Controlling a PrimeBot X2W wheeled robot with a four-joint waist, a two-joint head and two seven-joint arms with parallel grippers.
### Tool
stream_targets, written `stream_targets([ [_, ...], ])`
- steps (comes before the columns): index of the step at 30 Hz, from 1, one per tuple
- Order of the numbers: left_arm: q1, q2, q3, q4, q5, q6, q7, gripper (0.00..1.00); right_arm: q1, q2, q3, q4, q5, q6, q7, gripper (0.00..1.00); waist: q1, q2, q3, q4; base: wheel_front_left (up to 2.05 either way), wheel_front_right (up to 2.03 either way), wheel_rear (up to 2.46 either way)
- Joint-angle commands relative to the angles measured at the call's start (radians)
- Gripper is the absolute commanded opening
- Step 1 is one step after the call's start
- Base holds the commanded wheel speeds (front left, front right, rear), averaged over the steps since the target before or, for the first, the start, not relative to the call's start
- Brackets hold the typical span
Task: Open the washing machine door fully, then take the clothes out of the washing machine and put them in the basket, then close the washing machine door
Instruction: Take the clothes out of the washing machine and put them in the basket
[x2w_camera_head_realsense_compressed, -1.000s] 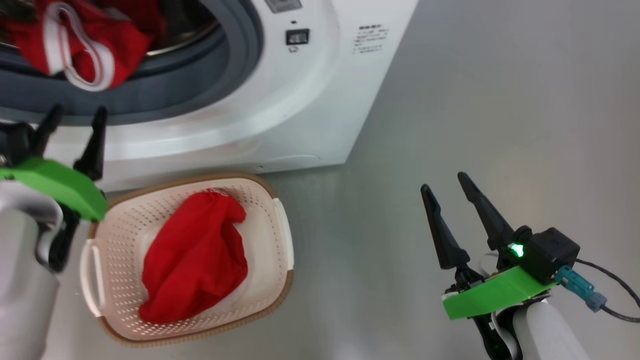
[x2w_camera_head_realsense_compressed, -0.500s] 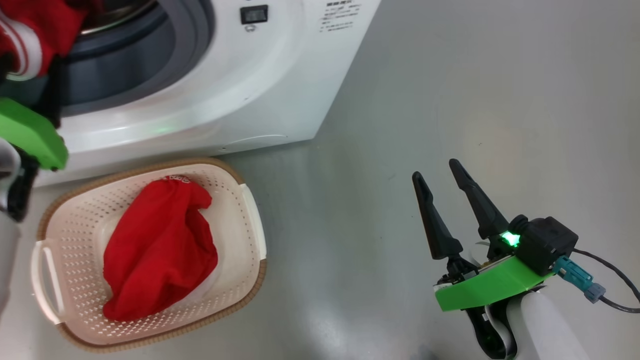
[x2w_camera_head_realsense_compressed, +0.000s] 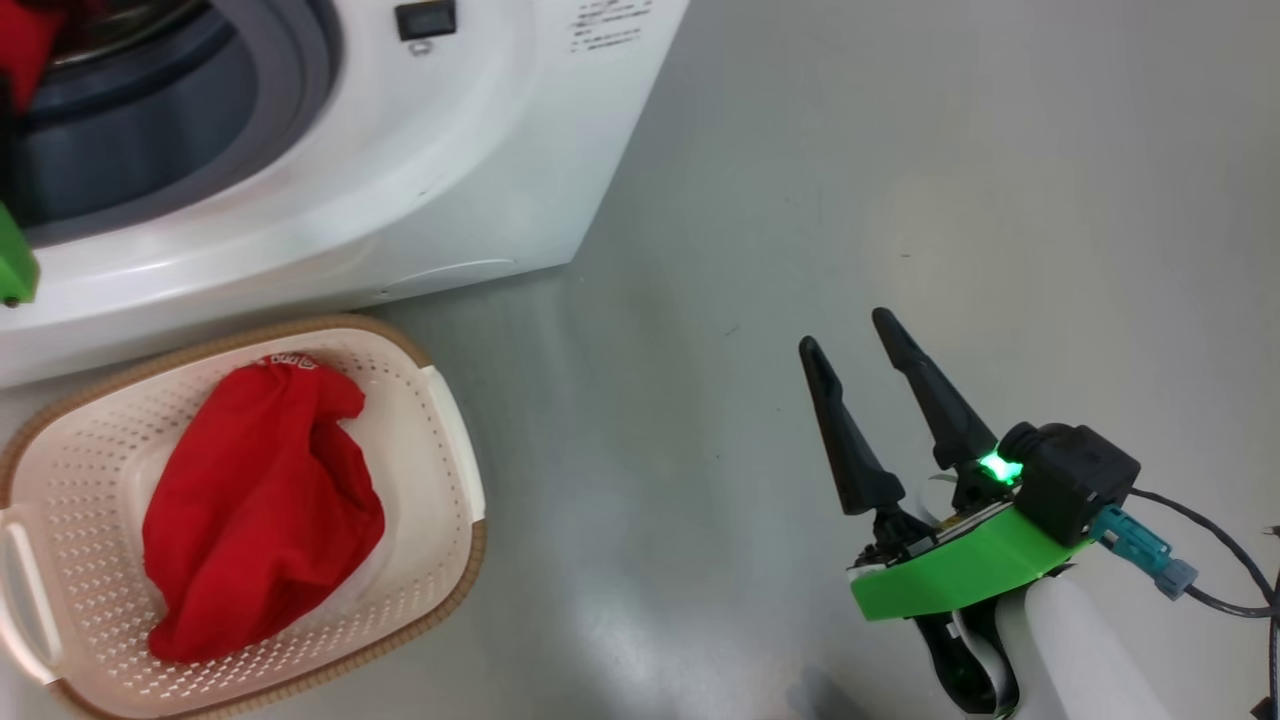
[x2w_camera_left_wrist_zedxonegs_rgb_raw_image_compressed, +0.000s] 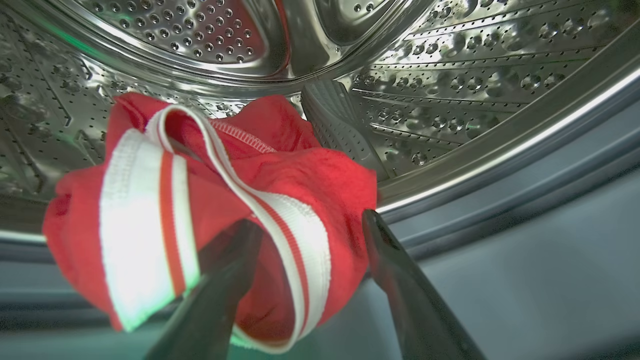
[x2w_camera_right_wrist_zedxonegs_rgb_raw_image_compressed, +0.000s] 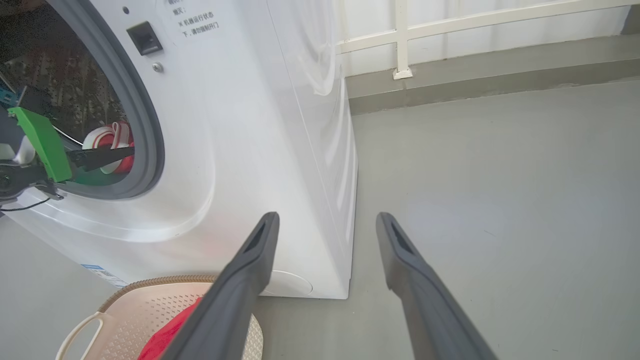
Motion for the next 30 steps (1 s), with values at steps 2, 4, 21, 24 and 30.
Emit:
stream_targets([
  [2,-0.032,0.062,0.008,0.005,-0.017,-0.003,-0.010,1.00,0.010,0.007,0.031,-0.027,0.020,0.002,-0.005,1.00,0.0000,0.0000,0.006,-0.013,0.00,0.00,0.00],
  [4,-0.044,0.072,-0.005,0.018,-0.027,-0.003,-0.011,1.00,0.011,0.007,0.038,-0.028,0.024,0.002,-0.005,1.00,0.0000,0.0000,0.006,-0.022,0.00,0.00,0.00],
  [21,-0.081,0.096,-0.101,0.055,-0.127,-0.003,-0.075,0.00,0.013,0.007,0.039,-0.033,0.035,0.002,-0.005,1.00,0.0000,0.0000,0.005,-0.040,0.00,0.00,0.00],
  [24,-0.074,0.090,-0.111,0.044,-0.150,-0.003,-0.101,0.00,0.013,0.007,0.034,-0.030,0.032,0.002,-0.005,1.00,0.0000,0.0000,-0.006,-0.028,0.00,0.00,0.00],
  [30,-0.032,0.077,-0.131,-0.003,-0.195,-0.003,-0.139,0.00,0.015,0.007,0.023,-0.016,0.018,0.002,-0.005,1.00,0.0000,0.0000,-0.044,0.013,0.00,0.00,0.00],
])
